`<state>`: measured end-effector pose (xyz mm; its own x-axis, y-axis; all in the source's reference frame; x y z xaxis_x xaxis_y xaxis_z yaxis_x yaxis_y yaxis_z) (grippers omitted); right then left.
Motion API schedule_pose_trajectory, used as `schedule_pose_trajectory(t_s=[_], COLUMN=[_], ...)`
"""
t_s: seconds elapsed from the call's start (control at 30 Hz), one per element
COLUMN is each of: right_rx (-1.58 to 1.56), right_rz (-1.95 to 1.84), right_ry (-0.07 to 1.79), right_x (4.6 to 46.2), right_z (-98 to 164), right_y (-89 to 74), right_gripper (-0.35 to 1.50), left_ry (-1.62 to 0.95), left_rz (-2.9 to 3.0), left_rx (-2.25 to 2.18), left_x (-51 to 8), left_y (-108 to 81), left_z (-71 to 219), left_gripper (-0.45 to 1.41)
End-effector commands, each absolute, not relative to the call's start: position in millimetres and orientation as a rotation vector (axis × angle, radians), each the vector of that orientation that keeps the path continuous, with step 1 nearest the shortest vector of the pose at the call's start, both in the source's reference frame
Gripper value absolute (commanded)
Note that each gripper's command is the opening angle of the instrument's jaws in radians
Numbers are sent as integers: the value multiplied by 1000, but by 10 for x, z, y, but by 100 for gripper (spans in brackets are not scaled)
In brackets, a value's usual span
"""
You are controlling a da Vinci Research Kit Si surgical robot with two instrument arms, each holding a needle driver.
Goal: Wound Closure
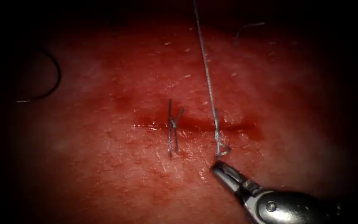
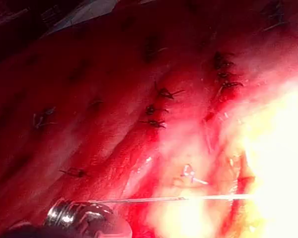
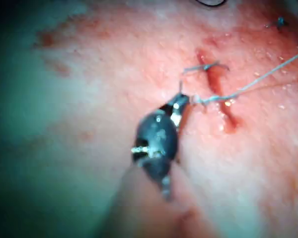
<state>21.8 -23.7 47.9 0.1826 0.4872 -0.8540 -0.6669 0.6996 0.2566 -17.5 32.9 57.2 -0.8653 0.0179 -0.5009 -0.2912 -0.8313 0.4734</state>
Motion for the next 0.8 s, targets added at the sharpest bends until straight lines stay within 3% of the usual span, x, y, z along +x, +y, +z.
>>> schedule_pose_trajectory(t_s=[0.03, 0.8], right_rx=[-183, -170], right_rz=[820, 797], right_ry=[1120, 1100], right_x=[222, 219], right_z=[483, 475], right_y=[-245, -280], right_gripper=[-35, -35], left_ry=[843, 894], left_rz=[2747, 2681], left_rx=[-732, -697], left_x=[-177, -149], left_y=[340, 394], left_z=[570, 573], left_gripper=[-45, -45])
